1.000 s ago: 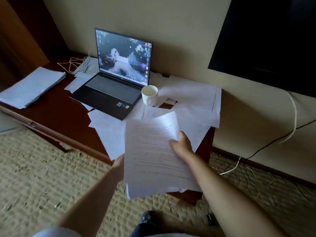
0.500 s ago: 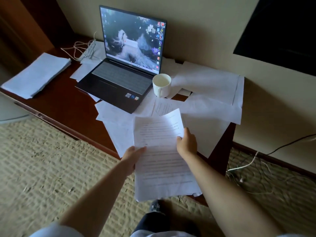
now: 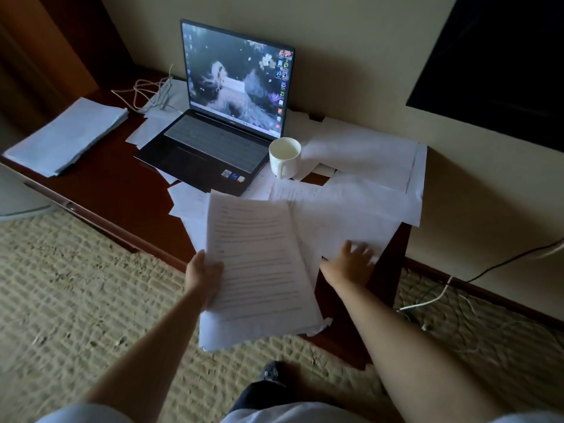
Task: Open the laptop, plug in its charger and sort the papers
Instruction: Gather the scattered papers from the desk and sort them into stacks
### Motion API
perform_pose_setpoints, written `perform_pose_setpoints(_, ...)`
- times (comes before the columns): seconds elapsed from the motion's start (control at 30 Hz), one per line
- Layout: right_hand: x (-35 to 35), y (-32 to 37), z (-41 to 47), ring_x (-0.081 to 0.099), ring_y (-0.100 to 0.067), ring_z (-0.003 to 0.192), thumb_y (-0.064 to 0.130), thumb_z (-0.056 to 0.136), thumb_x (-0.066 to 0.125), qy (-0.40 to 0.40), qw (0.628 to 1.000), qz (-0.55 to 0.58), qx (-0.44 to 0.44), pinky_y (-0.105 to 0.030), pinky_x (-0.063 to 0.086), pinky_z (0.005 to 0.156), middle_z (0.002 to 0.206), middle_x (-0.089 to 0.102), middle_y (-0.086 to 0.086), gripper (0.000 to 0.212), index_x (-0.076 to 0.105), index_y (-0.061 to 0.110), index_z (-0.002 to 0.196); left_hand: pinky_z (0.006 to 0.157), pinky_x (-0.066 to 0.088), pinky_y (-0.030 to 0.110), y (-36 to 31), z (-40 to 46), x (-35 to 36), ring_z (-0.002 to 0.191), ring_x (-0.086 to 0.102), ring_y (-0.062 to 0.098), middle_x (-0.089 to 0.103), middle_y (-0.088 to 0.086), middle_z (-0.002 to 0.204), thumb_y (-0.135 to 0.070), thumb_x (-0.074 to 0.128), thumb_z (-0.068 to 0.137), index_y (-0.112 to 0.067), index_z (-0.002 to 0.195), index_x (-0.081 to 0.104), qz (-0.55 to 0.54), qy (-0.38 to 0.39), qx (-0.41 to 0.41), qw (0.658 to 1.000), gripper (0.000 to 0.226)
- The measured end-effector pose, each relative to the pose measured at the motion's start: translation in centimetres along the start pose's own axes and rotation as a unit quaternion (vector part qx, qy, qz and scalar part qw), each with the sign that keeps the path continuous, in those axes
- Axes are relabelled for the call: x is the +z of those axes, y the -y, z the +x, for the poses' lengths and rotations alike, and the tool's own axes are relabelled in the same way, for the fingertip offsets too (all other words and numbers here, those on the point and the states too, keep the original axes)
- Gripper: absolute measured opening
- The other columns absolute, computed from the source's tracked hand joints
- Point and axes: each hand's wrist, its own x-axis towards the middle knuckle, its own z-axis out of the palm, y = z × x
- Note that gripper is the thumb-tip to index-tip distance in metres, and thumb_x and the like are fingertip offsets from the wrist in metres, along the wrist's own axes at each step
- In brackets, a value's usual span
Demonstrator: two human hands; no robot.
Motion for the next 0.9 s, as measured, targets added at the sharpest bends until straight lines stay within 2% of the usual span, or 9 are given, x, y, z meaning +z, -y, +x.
perform_pose_setpoints(0.1,-1.0,0.0,0.1,0.018,-0.043,0.138,0.027,0.086,0.056,0.070,0.992,-0.089,-0.057,-0.046,0.033,0.106,0.152,0.011,-0.026,0.075,0.014,0.015,0.147,0.073,0.046,0.032,1.2,-0.6,0.3,0.084,0.058,0.027,0.062,0.009,0.091,-0.002,0.058,0.082,-0.010,0.097,0.059,-0.007,0.000,-0.026,1.000,0.017)
perform_pose_setpoints(0.27,-1.7,-1.2,1.1,0.052,-0.038,0.116,0.002,0.092,0.043,-0.010,0.970,-0.200,-0.136,-0.041,0.046,0.095,0.130,0.047,-0.026,0.060,0.018,0.005,0.147,0.074,0.044,0.032,2.1,-2.0,1.5,0.084,0.057,0.027,0.062,0.010,0.092,-0.001,0.058,0.082,-0.009,0.100,0.059,-0.030,-0.001,-0.047,0.998,0.019)
perform_pose_setpoints(0.5,-1.5,0.6,1.1,0.035,-0.046,0.130,0.003,0.090,0.048,0.097,0.953,-0.236,-0.164,-0.048,0.042,0.103,0.145,0.028,-0.032,0.076,0.002,0.008,0.150,0.077,0.049,0.036,2.3,-2.8,2.1,0.086,0.058,0.027,0.060,0.011,0.093,0.001,0.056,0.083,-0.011,0.098,0.056,-0.054,-0.005,-0.062,0.997,0.019)
perform_pose_setpoints(0.57,-1.2,0.6,0.7,0.045,-0.048,0.122,0.000,0.093,0.043,0.063,0.949,-0.258,-0.168,-0.048,0.044,0.099,0.138,0.035,-0.038,0.065,0.011,0.004,0.150,0.076,0.048,0.034,2.1,-2.8,2.2,0.087,0.057,0.027,0.060,0.010,0.094,0.000,0.056,0.083,-0.012,0.099,0.056,-0.054,-0.005,-0.063,0.997,0.020)
perform_pose_setpoints(0.67,-0.8,0.3,-0.6,0.065,-0.034,0.067,0.011,0.063,0.075,0.015,0.948,-0.273,-0.162,-0.030,0.052,0.060,0.085,0.066,-0.032,0.051,0.068,0.008,0.113,0.076,0.048,0.035,2.1,-2.8,2.4,0.087,0.057,0.027,0.060,0.009,0.094,0.000,0.055,0.083,-0.014,0.099,0.056,-0.062,-0.008,-0.073,0.995,0.021)
perform_pose_setpoints(0.7,-1.2,0.1,-1.2,0.063,-0.028,0.056,0.010,0.055,0.074,-0.014,0.949,-0.260,-0.178,-0.026,0.048,0.055,0.071,0.067,-0.022,0.039,0.075,0.012,0.094,0.076,0.049,0.035,2.2,-2.8,2.4,0.086,0.058,0.027,0.060,0.009,0.094,0.000,0.055,0.083,-0.013,0.099,0.056,-0.063,-0.011,-0.075,0.995,0.020)
perform_pose_setpoints(0.77,-2.3,-0.3,-1.6,0.064,-0.028,0.074,0.006,0.073,0.057,-0.011,0.963,-0.209,-0.167,-0.028,0.045,0.067,0.080,0.067,-0.012,0.023,0.070,0.012,0.091,0.073,0.048,0.034,2.1,-2.9,2.5,0.085,0.058,0.026,0.060,0.008,0.092,0.000,0.055,0.083,-0.012,0.100,0.057,-0.073,-0.013,-0.081,0.994,0.020)
perform_pose_setpoints(0.83,-3.2,-0.9,-1.6,0.064,-0.030,0.084,0.006,0.086,0.050,-0.107,0.975,-0.106,-0.165,-0.033,0.044,0.073,0.086,0.068,-0.010,0.018,0.066,0.008,0.092,0.072,0.047,0.033,2.0,-3.2,2.4,0.084,0.058,0.025,0.061,0.008,0.091,0.001,0.055,0.083,-0.011,0.099,0.057,-0.093,-0.017,-0.084,0.992,0.021)
perform_pose_setpoints(0.9,-4.5,-0.9,-2.3,0.066,-0.033,0.070,0.005,0.083,0.059,-0.211,0.964,0.072,-0.143,-0.034,0.047,0.062,0.075,0.068,-0.014,0.009,0.067,0.003,0.085,0.074,0.047,0.034,2.1,-3.5,2.2,0.085,0.058,0.027,0.061,0.009,0.091,0.003,0.055,0.081,-0.011,0.096,0.058,-0.122,-0.034,-0.088,0.988,0.021)
